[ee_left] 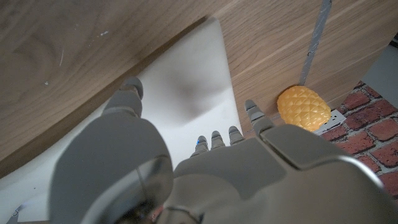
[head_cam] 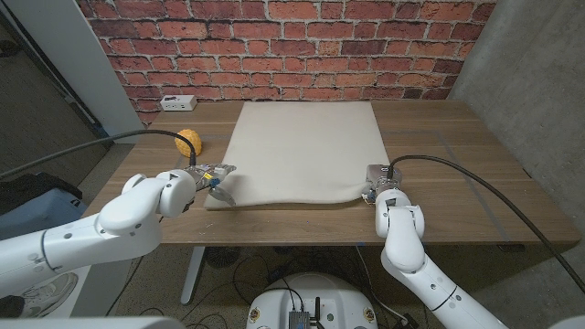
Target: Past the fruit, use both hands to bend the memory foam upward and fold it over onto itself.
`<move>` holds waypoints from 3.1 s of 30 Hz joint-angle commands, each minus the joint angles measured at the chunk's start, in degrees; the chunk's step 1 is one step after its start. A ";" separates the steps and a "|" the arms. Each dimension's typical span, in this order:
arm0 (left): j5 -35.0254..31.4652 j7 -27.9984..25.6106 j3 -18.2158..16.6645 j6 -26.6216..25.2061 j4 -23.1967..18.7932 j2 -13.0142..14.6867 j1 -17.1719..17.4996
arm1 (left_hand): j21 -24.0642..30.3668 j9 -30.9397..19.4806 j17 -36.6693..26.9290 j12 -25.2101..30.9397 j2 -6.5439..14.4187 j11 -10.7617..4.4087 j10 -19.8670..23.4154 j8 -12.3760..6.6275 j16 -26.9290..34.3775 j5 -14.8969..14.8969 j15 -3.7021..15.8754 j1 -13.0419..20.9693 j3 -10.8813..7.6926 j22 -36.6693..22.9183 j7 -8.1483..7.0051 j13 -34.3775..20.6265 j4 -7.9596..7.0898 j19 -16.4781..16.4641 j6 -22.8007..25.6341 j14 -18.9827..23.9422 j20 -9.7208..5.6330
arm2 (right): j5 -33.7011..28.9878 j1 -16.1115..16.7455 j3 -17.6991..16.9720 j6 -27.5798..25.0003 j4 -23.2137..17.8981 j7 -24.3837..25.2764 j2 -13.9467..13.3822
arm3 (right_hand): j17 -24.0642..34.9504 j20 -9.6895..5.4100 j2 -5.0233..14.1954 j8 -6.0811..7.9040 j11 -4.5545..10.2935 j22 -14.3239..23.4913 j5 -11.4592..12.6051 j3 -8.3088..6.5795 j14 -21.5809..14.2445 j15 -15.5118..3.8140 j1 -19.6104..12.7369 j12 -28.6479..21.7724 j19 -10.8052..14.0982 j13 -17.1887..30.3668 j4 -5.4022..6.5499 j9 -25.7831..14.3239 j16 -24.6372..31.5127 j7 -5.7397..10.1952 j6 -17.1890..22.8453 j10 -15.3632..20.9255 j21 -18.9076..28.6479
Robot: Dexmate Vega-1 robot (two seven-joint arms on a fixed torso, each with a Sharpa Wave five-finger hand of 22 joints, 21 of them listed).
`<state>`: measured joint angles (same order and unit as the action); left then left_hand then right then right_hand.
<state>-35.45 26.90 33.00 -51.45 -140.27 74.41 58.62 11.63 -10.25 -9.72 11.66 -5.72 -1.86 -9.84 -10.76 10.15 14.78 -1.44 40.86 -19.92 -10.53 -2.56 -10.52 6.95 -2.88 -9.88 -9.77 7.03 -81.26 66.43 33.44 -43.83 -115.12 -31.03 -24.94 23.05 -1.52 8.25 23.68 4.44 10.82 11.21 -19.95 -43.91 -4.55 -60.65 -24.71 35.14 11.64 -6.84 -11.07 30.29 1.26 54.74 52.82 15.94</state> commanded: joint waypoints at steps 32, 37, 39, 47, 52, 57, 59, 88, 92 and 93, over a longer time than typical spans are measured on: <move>-65.80 -28.82 -0.67 -8.51 26.88 -30.89 12.91 | 5.70 -0.24 -0.14 3.99 3.85 -7.62 13.88 -3.72 1.84 0.54 9.60 15.40 2.50 -0.54 -5.01 -0.38 1.93 -17.49 8.33 21.71 -6.09 | 67.11 5.95 -13.39 8.65 -10.38 37.02 -13.66 | 3.54 2.40 0.34 -0.87 -5.58 0.30 -0.09 -0.98 -4.69 -5.25 0.34 -3.47 0.45 2.11 -1.77 -0.23 2.69 -1.90 9.13 5.91 0.65; -57.91 -49.02 -2.66 -10.59 30.99 -36.58 12.50 | 10.05 -0.22 -0.49 6.15 9.03 -9.52 32.32 -7.34 3.34 -0.33 13.96 19.34 2.16 -1.60 -8.86 -0.57 1.74 -25.20 27.81 35.94 -8.29 | 70.31 5.25 -12.31 7.78 -11.42 39.01 -16.56 | 3.38 2.59 0.28 -0.89 -5.62 0.30 -0.02 -1.25 -4.41 -5.29 0.27 -3.56 0.41 2.27 -1.89 -0.34 2.26 -1.93 9.27 5.86 0.65; -55.22 -54.37 -3.21 -10.79 31.61 -37.73 12.25 | 13.18 -0.26 -0.72 7.76 14.23 -9.47 44.01 -10.23 3.88 -3.34 14.43 21.03 -0.31 -2.33 -9.40 -0.67 1.69 -27.51 42.27 44.59 -9.52 | 71.52 5.07 -11.97 7.54 -11.85 39.78 -17.54 | 3.30 2.71 0.25 -0.98 -5.57 0.29 0.01 -1.37 -4.15 -5.49 0.34 -3.60 0.36 2.37 -1.89 -0.37 1.96 -1.89 9.24 5.76 0.64; -48.81 -56.92 -4.67 -7.13 27.17 -34.14 13.51 | 19.47 -0.50 -1.22 12.63 16.20 -9.77 68.28 -13.61 2.81 -3.89 14.93 20.03 -6.58 -3.83 -7.43 -2.97 -0.58 -27.25 63.05 55.42 -9.54 | 73.27 3.88 -9.35 3.06 -14.35 42.98 -21.43 | 3.13 2.86 0.17 -1.27 -5.29 0.28 0.10 -1.76 -3.49 -5.59 0.52 -3.59 0.26 2.68 -1.90 -0.40 1.11 -1.76 9.25 5.15 0.62; -46.25 -47.35 -6.29 -3.13 19.70 -28.61 15.87 | 19.80 -0.86 -1.03 13.02 15.93 -9.86 69.79 -14.09 2.00 -3.62 14.91 19.97 -7.15 -3.89 -6.08 -3.87 -0.44 -25.85 64.33 55.08 -9.50 | 73.04 3.61 -7.77 -1.04 -16.31 45.58 -23.35 | 2.93 3.15 -0.04 -1.67 -5.00 0.27 0.17 -2.11 -2.72 -5.59 0.57 -3.29 0.30 2.84 -2.03 -0.36 0.28 -1.19 8.90 4.05 0.65; -39.23 -44.58 -9.38 -0.47 13.74 -28.44 17.99 | 20.82 -1.88 -1.00 14.06 15.88 -9.92 71.89 -15.60 1.60 -3.51 15.02 20.93 -7.97 -3.95 -4.31 -5.33 0.49 -25.72 66.73 55.39 -9.54 | 73.24 3.13 -6.53 -4.87 -18.22 47.31 -25.01 | 2.25 3.49 -0.64 -2.49 -4.73 0.23 0.31 -2.91 -1.32 -5.56 0.44 -2.23 0.08 2.36 -2.42 -0.27 -1.51 -0.39 7.99 2.09 0.59; -35.20 -43.51 -10.92 0.73 11.53 -28.84 18.59 | 21.53 -2.75 -1.01 14.91 15.61 -9.97 73.00 -16.79 1.52 -3.59 14.93 21.71 -8.16 -3.98 -1.77 -6.40 1.29 -25.61 68.42 55.88 -9.16 | 73.18 2.28 -5.48 -6.59 -19.03 47.20 -25.92 | 1.47 3.92 -1.59 -4.50 -4.47 0.20 0.40 -3.82 1.93 -5.05 0.13 -0.16 -0.41 1.71 -2.74 -0.16 -4.25 0.34 4.51 -2.00 0.42; -27.23 -37.20 -9.55 -2.19 6.78 -29.78 14.59 | 26.87 -4.25 -0.43 19.95 13.78 -5.59 75.94 -16.35 2.02 -4.86 14.04 25.45 -9.19 -4.47 4.51 -12.78 3.52 -27.65 71.10 63.54 -6.42 | 18.80 -5.94 20.76 -36.15 -23.80 18.84 -25.42 | -7.47 9.45 -15.61 -12.40 -3.56 -0.32 5.12 -1.90 36.55 2.76 15.53 12.60 -16.80 0.43 1.05 0.05 -18.22 3.47 -48.52 -46.51 -3.98; -20.00 -37.20 -14.43 1.47 3.69 -28.17 17.45 | 27.17 -4.50 -0.36 20.18 13.72 -5.50 75.81 -16.28 1.69 -4.88 14.08 25.50 -9.28 -4.50 4.55 -13.26 3.40 -27.44 71.08 63.31 -6.49 | 12.90 -5.08 22.44 -36.15 -18.90 24.14 -22.89 | -8.55 7.77 -13.76 -10.72 -1.87 -0.38 8.79 -3.15 32.95 0.20 12.51 10.99 -12.55 0.21 -0.49 0.12 -17.43 4.57 -41.97 -41.99 -2.75; -17.92 -37.16 -15.82 2.02 2.78 -28.30 18.30 | 27.22 -4.55 -0.34 20.22 13.73 -5.45 75.77 -16.29 1.62 -4.88 14.06 25.50 -9.31 -4.51 4.65 -13.35 3.37 -27.39 71.16 63.27 -6.50 | 12.31 -5.15 22.61 -36.09 -18.16 24.32 -22.61 | -8.58 7.67 -13.76 -10.72 -1.82 -0.38 8.87 -3.15 32.81 0.11 12.48 10.99 -12.28 0.20 -0.51 0.13 -17.41 4.73 -41.85 -41.96 -2.67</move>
<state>-63.89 -11.29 23.39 -54.67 -132.57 43.38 73.62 38.38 -14.41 -10.13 23.49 7.87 -5.00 60.03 -26.98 12.10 10.11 7.58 65.95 -28.96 -14.79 -0.78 -14.19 10.45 -30.69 58.36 53.15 0.51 -28.68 57.01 51.80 -77.29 -141.14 -2.90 -53.68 14.74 6.77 -6.41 12.27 2.05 10.12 18.72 -22.53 -9.67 -2.14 -46.80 -13.10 20.74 11.79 -6.67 -10.91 12.48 5.49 10.36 9.21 12.34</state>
